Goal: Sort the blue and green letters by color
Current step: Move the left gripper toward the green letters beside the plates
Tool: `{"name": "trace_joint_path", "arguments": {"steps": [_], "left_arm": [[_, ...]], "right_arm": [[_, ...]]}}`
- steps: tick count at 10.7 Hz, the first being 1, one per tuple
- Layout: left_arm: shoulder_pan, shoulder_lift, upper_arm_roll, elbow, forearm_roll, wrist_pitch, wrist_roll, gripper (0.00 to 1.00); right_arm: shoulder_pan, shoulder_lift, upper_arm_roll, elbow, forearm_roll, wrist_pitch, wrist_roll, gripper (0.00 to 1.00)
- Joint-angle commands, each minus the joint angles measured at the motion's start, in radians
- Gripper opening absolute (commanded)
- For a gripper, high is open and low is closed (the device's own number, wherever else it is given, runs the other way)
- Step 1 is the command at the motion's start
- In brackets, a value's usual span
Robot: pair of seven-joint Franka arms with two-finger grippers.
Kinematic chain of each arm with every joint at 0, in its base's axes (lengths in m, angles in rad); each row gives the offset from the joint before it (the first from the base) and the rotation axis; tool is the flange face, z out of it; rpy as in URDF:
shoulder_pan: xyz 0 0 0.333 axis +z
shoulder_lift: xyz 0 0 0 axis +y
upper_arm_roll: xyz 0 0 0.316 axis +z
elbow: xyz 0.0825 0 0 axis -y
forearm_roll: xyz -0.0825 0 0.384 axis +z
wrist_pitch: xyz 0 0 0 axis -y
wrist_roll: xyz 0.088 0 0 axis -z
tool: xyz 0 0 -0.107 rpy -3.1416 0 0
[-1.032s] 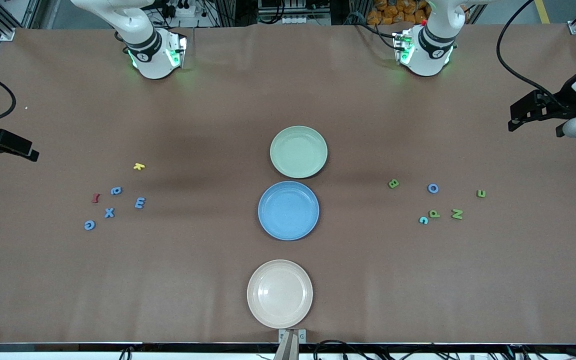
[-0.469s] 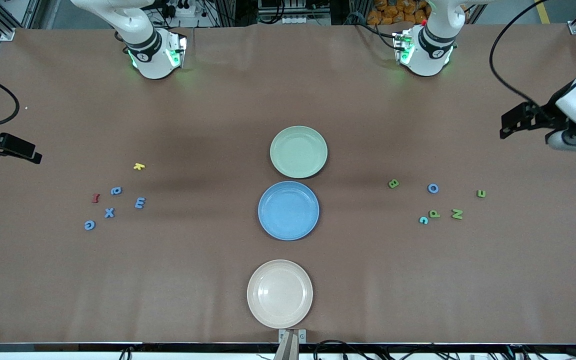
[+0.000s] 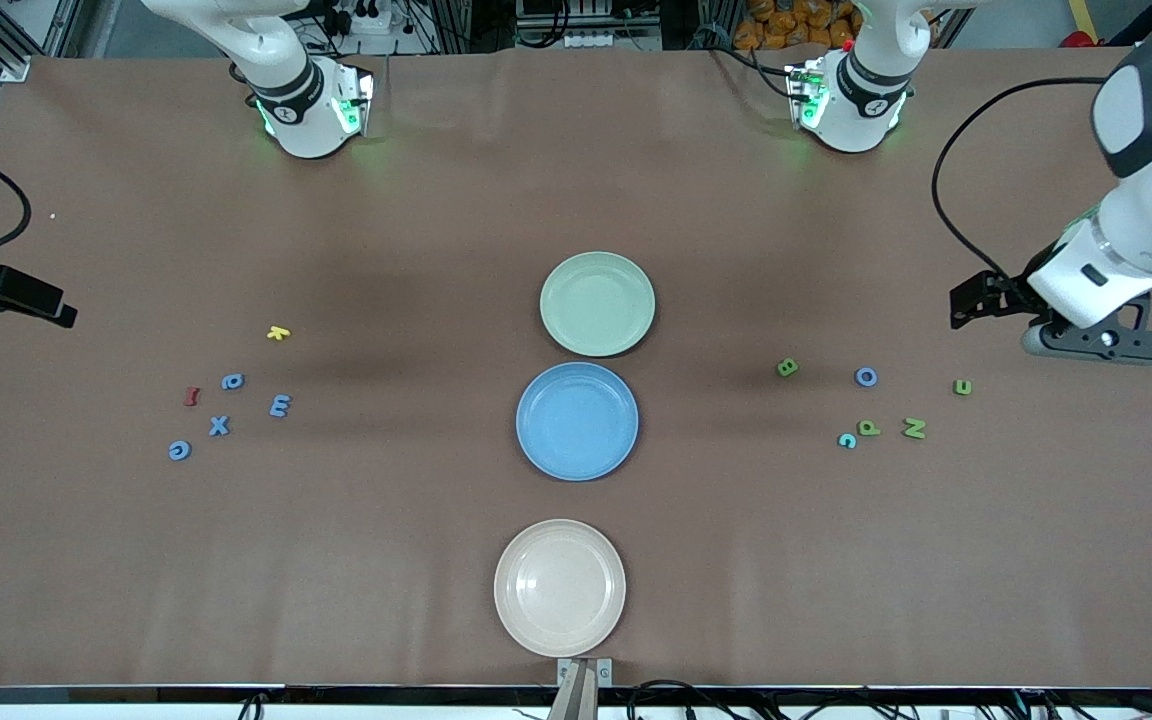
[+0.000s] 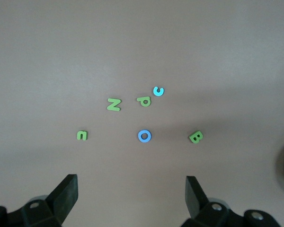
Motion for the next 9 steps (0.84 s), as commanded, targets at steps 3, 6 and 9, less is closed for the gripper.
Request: {"name": "trace_joint_path", "arguments": {"steps": [3, 6, 9], "left_arm": [[0.028, 0.098, -0.001, -0.061, 0.005, 0.155, -0.024, 1.0], [0.042, 0.175, 0.001, -0.054, 0.014, 0.201, -0.019, 1.0], [0.04, 0.24, 0.002, -0.023, 0.029, 0.203, -0.022, 1.0]], "right_arm": [[-0.043, 0.008, 0.001, 0.012, 0.01, 0.021, 0.012, 1.0], [-0.051, 0.029, 0.003, 0.001, 0.013, 0.076, 0.014, 1.0], [-0.054, 0.065, 0.006, -0.005, 0.015, 0.104, 0.011, 1.0]]}}
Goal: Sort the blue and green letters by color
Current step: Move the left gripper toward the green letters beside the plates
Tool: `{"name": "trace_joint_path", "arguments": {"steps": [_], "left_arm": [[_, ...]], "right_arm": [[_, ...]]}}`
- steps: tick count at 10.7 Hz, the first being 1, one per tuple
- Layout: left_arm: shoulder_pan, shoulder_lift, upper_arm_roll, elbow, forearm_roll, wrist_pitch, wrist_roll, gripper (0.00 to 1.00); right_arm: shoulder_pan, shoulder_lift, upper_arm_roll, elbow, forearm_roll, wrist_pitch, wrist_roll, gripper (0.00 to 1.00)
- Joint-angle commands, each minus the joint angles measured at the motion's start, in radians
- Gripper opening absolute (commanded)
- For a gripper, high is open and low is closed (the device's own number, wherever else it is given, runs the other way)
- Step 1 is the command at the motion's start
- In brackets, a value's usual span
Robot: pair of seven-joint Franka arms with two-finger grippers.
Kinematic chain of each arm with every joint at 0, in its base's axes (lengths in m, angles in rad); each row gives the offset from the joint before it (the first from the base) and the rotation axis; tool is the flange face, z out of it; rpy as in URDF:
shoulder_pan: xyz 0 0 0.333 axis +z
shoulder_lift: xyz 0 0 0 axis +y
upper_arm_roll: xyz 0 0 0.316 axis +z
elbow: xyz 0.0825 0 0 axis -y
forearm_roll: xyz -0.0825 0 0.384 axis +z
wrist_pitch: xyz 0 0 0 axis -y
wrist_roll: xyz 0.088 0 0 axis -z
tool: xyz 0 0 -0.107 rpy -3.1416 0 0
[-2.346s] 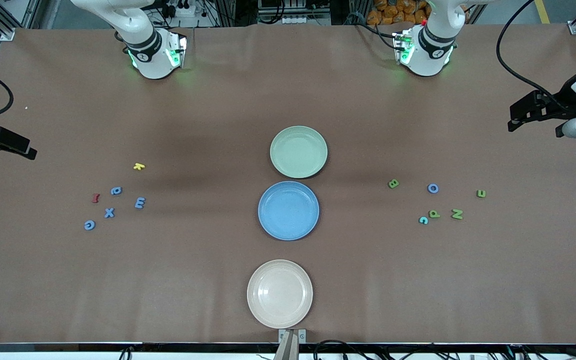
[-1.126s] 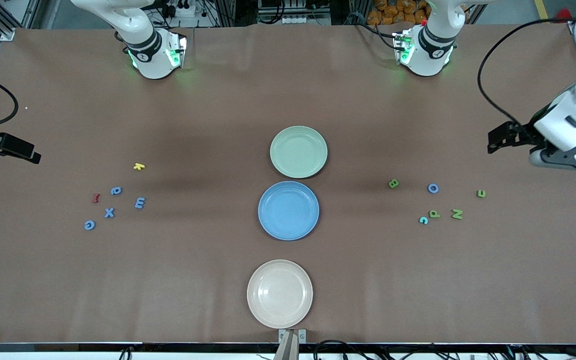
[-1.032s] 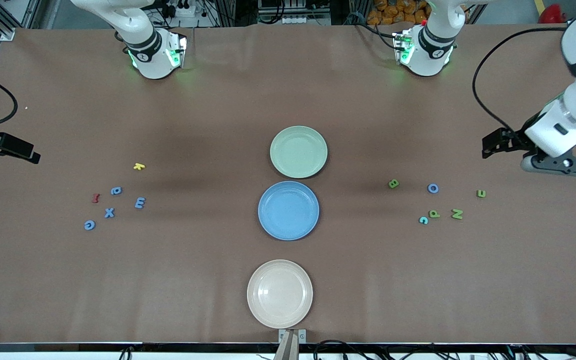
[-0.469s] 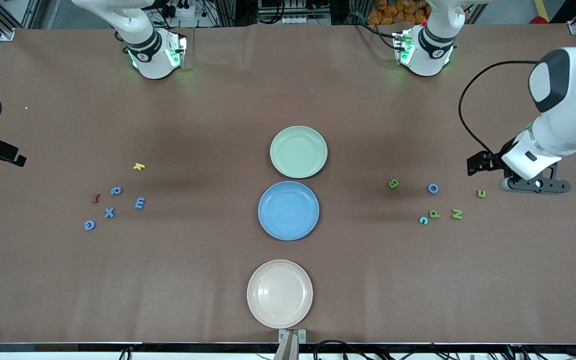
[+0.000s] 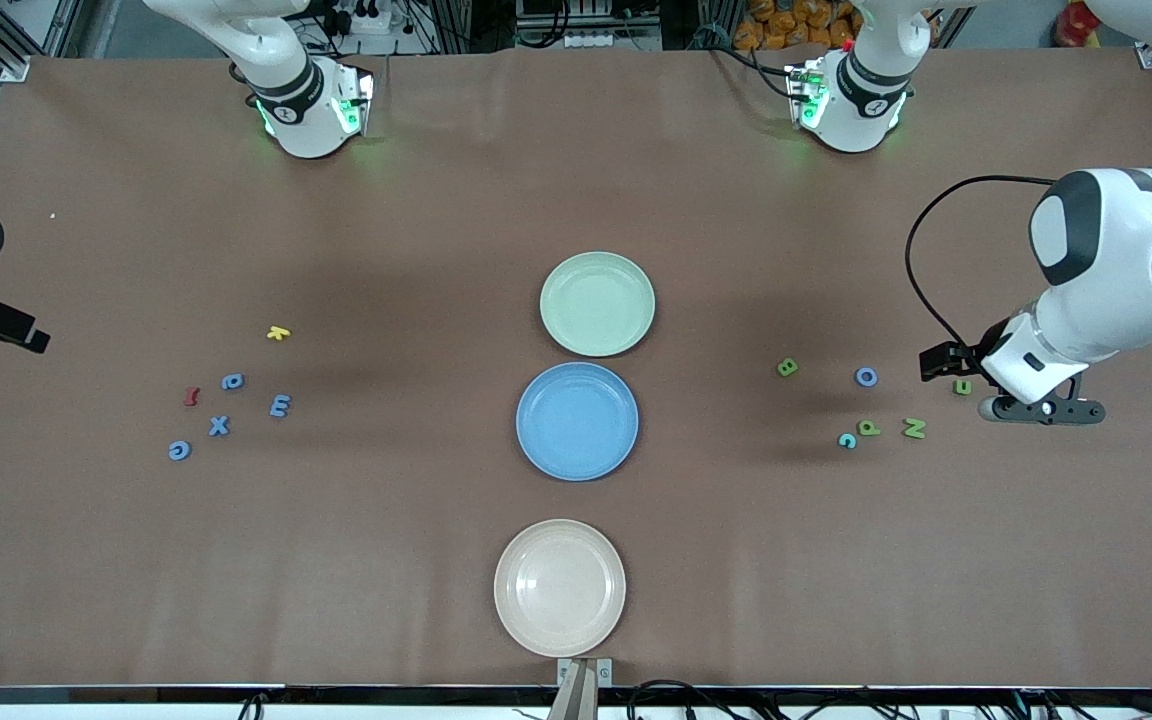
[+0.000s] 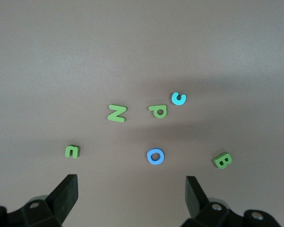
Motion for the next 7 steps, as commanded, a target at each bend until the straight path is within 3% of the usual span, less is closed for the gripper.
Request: {"name": "trace_joint_path", "arguments": {"steps": [1, 5, 7], "left_arm": [[0.002, 0.083, -0.001, 0.061, 0.026, 0.0, -0.012, 1.0], [-0.005, 0.206, -0.001, 0.118, 0.027, 0.086, -0.018, 1.0], [-0.004, 0.246, 0.0, 0.119, 0.039, 0.12, -0.02, 1.0]], "right_arm": [[0.001, 0.04, 0.008, 0.004, 0.014, 0.03, 0.01, 1.0], [-0.009, 0.076, 0.011, -0.015, 0.041, 0.096, 0.004, 1.0], [-0.012, 0.082, 0.029, -0.118, 0.042, 0.192, 0.001, 1.0]]}}
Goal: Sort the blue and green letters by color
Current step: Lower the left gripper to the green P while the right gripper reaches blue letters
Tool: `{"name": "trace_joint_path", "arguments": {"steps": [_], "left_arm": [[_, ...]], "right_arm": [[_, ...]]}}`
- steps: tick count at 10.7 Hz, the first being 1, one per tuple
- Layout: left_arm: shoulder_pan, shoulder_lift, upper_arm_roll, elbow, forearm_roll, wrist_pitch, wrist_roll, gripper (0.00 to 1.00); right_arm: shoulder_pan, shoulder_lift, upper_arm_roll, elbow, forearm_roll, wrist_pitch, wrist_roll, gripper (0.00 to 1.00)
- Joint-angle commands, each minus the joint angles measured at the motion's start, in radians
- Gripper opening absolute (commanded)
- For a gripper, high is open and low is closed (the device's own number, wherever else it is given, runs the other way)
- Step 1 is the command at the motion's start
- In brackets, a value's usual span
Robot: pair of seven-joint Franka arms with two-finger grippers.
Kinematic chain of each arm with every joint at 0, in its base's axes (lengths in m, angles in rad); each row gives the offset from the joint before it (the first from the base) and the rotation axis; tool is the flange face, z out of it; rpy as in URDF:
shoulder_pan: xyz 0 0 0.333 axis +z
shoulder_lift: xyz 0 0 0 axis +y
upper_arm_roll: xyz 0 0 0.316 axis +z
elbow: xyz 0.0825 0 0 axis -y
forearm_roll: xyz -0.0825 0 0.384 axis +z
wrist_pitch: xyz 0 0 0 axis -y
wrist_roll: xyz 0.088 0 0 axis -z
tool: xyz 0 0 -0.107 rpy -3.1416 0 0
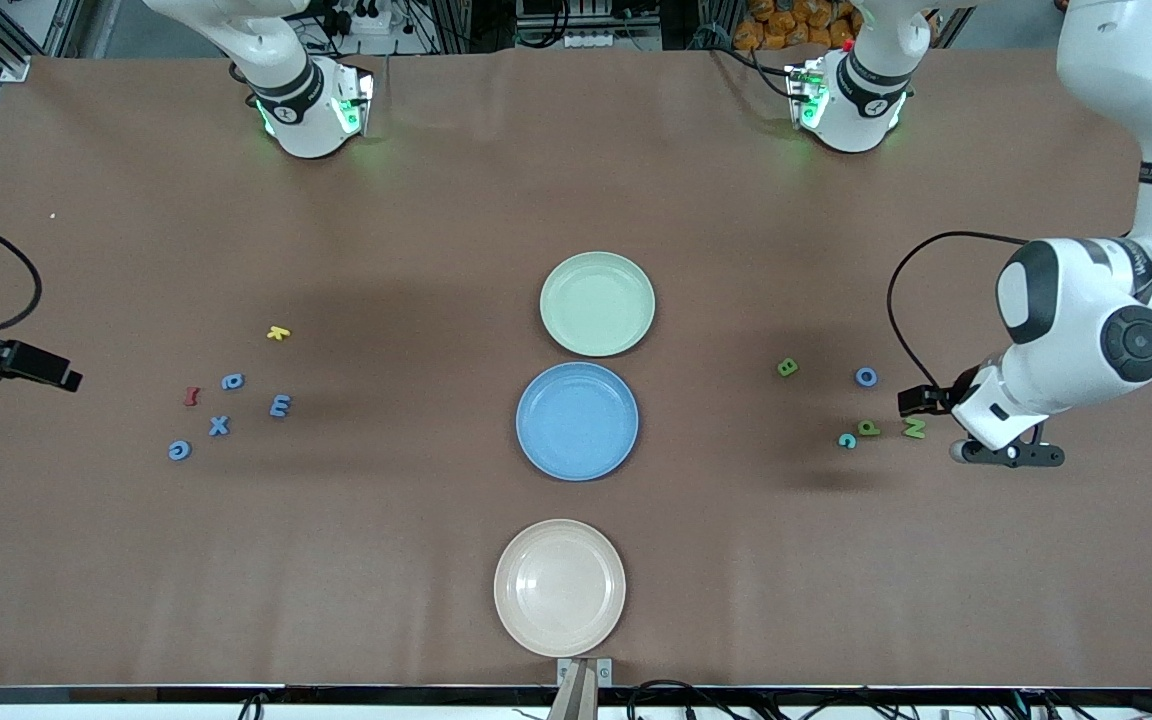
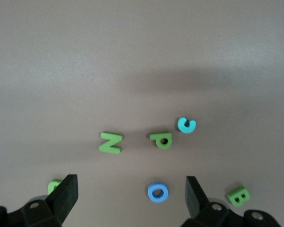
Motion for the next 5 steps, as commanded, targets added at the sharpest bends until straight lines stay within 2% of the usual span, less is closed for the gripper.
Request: {"name": "trace_joint_path", "arguments": {"steps": [1, 4, 5], "left_arm": [[-0.002, 0.067, 0.001, 0.029, 0.034, 0.038, -0.02, 1.0], [-0.017, 0.115, -0.001, 0.058, 0.036, 0.051, -0.043, 0.98], [-0.019, 0.138, -0.001, 0.077, 0.036, 0.054, -0.043, 0.97]], "right_arm": [[-0.028, 0.007, 0.049, -0.135, 0.019, 0.148, 0.001, 1.0], [-0.054, 0.042, 0.072, -0.256, 0.019, 0.259, -0.002, 1.0], [-0.056, 0.065, 0.096, -0.276, 0.015, 0.283, 0.002, 1.0]]}}
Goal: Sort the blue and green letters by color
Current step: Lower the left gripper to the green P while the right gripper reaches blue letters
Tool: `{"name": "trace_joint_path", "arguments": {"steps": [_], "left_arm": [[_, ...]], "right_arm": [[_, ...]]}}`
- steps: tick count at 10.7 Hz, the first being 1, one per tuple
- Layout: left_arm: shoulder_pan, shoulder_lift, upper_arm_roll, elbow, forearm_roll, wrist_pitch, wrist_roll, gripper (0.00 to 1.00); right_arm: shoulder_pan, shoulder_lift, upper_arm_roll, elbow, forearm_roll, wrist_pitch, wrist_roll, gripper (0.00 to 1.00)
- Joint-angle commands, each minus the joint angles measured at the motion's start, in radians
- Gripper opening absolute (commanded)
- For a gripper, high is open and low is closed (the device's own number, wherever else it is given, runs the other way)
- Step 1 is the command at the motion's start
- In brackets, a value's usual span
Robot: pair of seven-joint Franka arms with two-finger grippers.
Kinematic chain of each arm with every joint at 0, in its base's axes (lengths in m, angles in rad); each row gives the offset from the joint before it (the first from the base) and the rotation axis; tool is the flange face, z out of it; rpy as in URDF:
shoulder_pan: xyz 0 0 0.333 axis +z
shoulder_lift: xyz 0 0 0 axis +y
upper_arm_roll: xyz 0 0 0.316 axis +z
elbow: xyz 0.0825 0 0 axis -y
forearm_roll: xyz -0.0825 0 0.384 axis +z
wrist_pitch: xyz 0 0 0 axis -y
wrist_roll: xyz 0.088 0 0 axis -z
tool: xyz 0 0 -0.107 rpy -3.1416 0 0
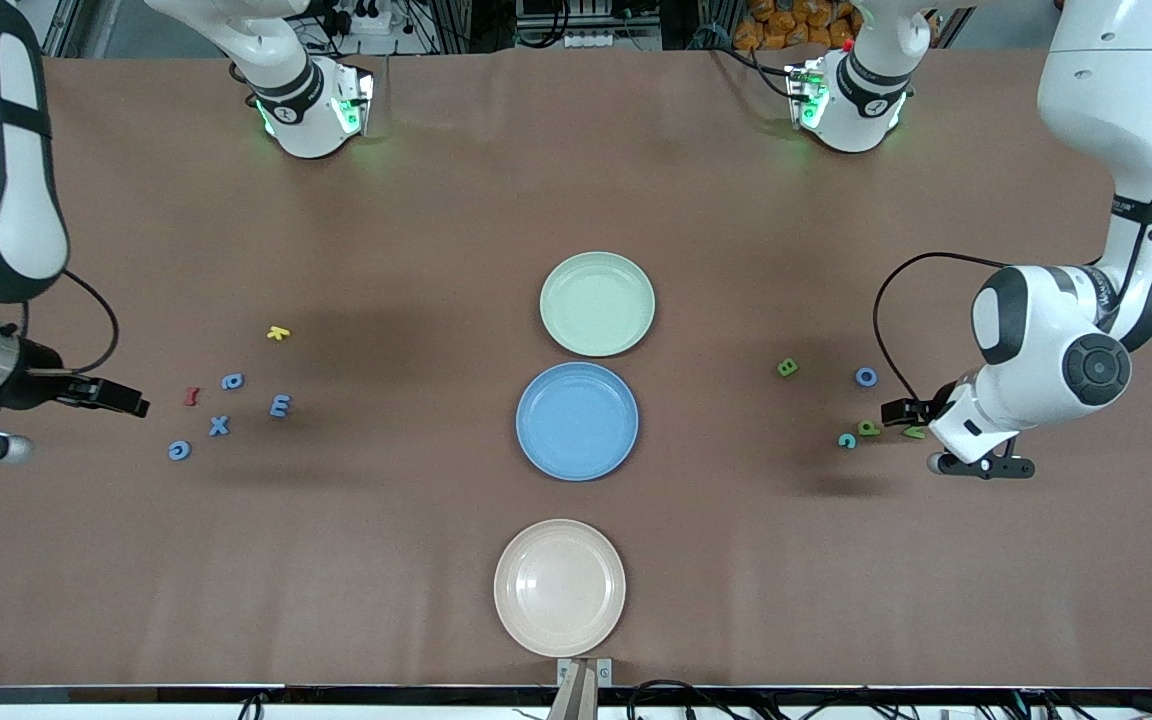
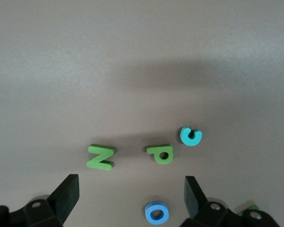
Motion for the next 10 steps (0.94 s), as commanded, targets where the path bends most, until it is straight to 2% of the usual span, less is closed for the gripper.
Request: {"name": "trace_joint_path", "arguments": {"steps": [1, 3, 5, 7, 10], "left_arm": [[-0.01, 0.071, 0.0, 0.071, 0.03, 0.006, -0.036, 0.96], [-0.016, 0.101, 0.0, 0.076, 0.03, 0.026, -0.037, 0.94], [-0.019, 0.126, -0.001, 0.076, 0.028, 0.05, -0.039, 0.91], [-0.02, 0.127, 0.0, 0.073, 0.03, 0.061, -0.037, 0.9], [-0.019, 0.135, 0.0, 0.071, 0.03, 0.063, -0.037, 0.84]], "right_arm": [[-0.022, 0.026, 0.055, -0.108, 0.01, 0.118, 0.012, 1.0], [-0.02, 0.038, 0.055, -0.223, 0.01, 0.282, 0.013, 1.0], [-0.017, 0.078, 0.069, -0.291, 0.01, 0.399, 0.038, 1.0], [-0.013, 0.113, 0.081, -0.313, 0.006, 0.459, 0.107, 1.0], [-0.003, 0.173, 0.109, -0.314, 0.001, 0.516, 0.206, 1.0]]}}
